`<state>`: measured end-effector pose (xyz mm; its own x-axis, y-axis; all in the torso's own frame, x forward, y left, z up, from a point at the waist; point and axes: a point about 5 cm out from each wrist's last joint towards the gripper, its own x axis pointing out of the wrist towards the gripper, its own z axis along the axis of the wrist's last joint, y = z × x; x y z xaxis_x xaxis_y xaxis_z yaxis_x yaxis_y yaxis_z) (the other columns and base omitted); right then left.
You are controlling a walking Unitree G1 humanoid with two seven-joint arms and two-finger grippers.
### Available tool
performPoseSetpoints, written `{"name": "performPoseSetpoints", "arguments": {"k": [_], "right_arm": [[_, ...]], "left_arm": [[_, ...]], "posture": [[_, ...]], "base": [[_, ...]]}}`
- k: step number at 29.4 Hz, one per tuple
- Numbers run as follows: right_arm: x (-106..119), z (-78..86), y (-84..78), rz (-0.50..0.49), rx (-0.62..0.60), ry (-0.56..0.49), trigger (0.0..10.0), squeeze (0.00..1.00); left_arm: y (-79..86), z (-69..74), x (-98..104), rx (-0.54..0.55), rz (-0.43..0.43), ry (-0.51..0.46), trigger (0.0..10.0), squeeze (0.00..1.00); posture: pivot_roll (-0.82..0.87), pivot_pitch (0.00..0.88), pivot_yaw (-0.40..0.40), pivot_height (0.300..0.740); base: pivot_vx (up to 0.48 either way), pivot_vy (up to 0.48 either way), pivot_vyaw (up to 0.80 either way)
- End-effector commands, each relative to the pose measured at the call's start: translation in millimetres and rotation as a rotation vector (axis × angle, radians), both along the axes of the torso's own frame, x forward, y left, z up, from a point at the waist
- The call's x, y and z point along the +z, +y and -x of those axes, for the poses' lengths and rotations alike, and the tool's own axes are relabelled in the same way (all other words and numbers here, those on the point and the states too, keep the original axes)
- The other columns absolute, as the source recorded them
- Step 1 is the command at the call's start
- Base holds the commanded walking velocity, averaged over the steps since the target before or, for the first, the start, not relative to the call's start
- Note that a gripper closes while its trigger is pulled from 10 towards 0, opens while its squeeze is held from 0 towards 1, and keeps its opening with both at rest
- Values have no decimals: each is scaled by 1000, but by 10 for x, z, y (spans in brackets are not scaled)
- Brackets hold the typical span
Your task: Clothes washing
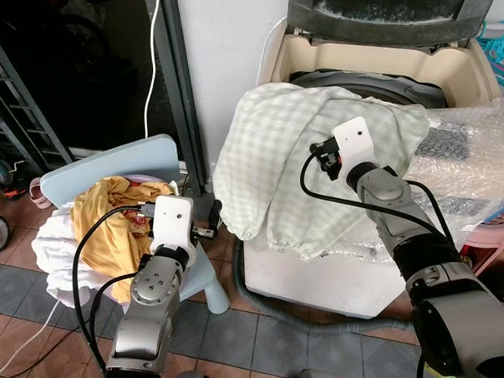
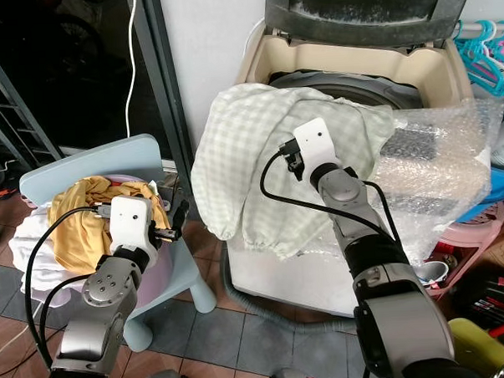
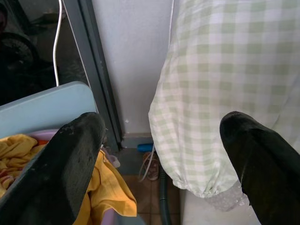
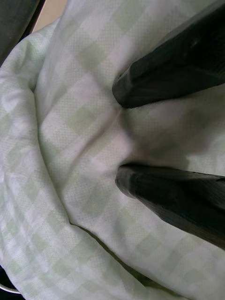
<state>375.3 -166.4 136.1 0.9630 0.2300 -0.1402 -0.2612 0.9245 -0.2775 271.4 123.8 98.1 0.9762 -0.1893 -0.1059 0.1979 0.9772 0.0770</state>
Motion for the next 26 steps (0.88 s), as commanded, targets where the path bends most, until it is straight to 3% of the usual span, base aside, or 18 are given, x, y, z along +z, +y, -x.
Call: {"name": "performPoseSetpoints", "arguments": {"k": [1, 14, 22, 23, 25, 26], "right_arm": [[-116, 15, -96, -15, -62, 71, 0, 0], [27, -84, -176, -48, -89, 72, 0, 0], [735, -349, -384, -44, -93, 6, 0, 0], [735, -349, -384, -44, -93, 6, 0, 0], [991, -396, -436, -26, -106, -54, 0, 0], [991, -396, -436, -26, -106, -54, 0, 0]], "left_arm": [[-1, -25, 24, 3, -15, -9, 10000, 0], [-2, -32, 21, 13, -15, -7, 10000, 0], [24, -45, 23, 32, -18, -13, 10000, 0], [24, -45, 23, 32, -18, -13, 10000, 0], [27, -47, 31, 35, -17, -16, 10000, 0], [27, -47, 31, 35, -17, -16, 10000, 0]], "posture": [[-32, 0, 5, 740], [-31, 0, -7, 740], [-31, 0, -25, 740], [-31, 0, -25, 740], [-31, 0, -25, 740], [-31, 0, -25, 740]], "base": [[0, 0, 0], [0, 0, 0], [0, 0, 0], [0, 0, 0], [0, 0, 0], [0, 0, 0]]}}
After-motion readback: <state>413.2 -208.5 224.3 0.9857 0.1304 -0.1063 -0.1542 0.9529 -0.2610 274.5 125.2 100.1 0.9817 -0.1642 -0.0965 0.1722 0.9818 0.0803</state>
